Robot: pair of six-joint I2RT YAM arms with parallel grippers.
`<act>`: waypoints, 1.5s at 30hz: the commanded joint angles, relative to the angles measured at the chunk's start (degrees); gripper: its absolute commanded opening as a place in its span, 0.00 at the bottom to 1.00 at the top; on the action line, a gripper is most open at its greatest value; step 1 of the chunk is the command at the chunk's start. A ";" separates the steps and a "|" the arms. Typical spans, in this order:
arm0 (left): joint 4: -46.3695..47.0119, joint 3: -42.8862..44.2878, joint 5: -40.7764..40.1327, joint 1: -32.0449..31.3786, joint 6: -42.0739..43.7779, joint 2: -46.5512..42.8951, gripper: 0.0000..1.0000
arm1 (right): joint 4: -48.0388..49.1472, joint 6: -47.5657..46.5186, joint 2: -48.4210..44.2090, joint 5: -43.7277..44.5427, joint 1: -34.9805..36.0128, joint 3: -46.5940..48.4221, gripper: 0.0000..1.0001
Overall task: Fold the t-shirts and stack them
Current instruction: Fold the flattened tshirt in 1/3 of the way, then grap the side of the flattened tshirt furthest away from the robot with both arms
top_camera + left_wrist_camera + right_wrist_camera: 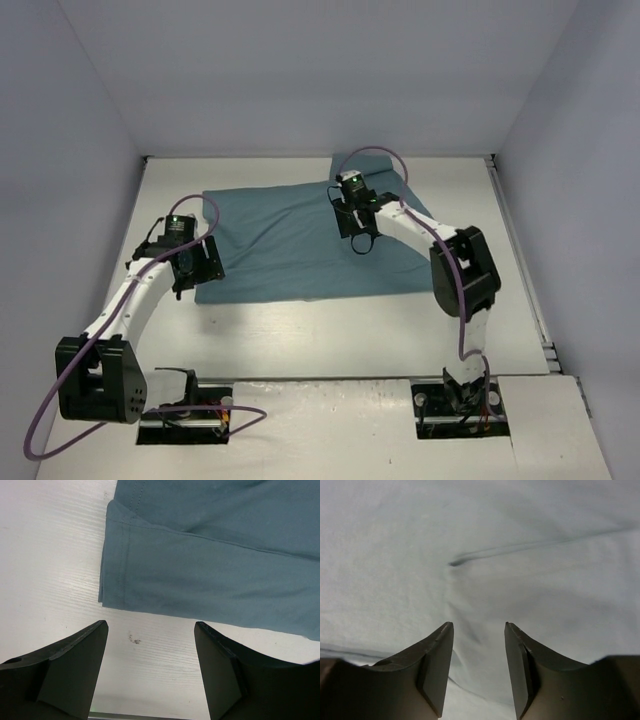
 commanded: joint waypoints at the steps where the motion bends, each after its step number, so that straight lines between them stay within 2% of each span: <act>1: 1.33 1.49 -0.06 -1.48 -3.39 2.56 0.67 | 0.08 4.07 -14.98 3.64 -5.70 -7.16 0.43; 5: 1.57 2.21 -1.40 -2.14 -7.00 8.03 0.67 | 0.19 9.75 -19.26 1.80 -12.33 -17.46 0.43; 11: 2.50 2.45 1.39 -1.78 -9.28 17.22 0.67 | 1.46 12.37 -20.23 1.32 -17.04 -29.52 0.40; 17: 3.15 -1.12 3.23 0.00 -10.21 19.73 0.67 | 2.70 14.55 -21.92 -1.56 -23.89 -37.92 0.39; 21: 3.35 -5.26 6.09 5.06 -11.34 17.89 0.66 | 0.85 17.55 -25.78 -2.35 -28.30 -42.59 0.40; 28: 0.01 -11.11 5.91 6.77 -13.11 4.14 0.64 | -5.10 23.44 -34.89 -0.13 -28.53 -45.84 0.40; 30: -1.19 -9.60 7.30 6.91 -12.85 0.60 0.64 | -5.79 24.03 -37.58 0.95 -28.22 -45.07 0.40; 33: -4.67 -2.43 7.21 7.00 -9.47 -0.92 0.64 | -7.03 21.20 -41.15 3.17 -27.78 -41.17 0.40; 35: -5.55 2.93 6.60 7.06 -7.83 -0.29 0.64 | -6.92 17.47 -41.52 2.70 -27.83 -34.64 0.40; 38: -5.08 9.32 6.18 6.88 -5.65 2.89 0.64 | -6.51 14.14 -38.01 0.97 -27.86 -27.95 0.40; 40: -4.55 16.72 5.85 6.64 -4.10 6.79 0.64 | -6.31 11.95 -34.67 -0.13 -27.86 -20.27 0.40; 43: -4.08 27.78 7.01 5.31 -2.12 16.56 0.64 | -4.79 9.10 -23.03 -3.47 -27.86 -11.50 0.39; 45: -4.03 30.18 6.71 4.09 -2.29 20.69 0.64 | -4.22 8.83 -20.73 -3.95 -27.78 -8.12 0.39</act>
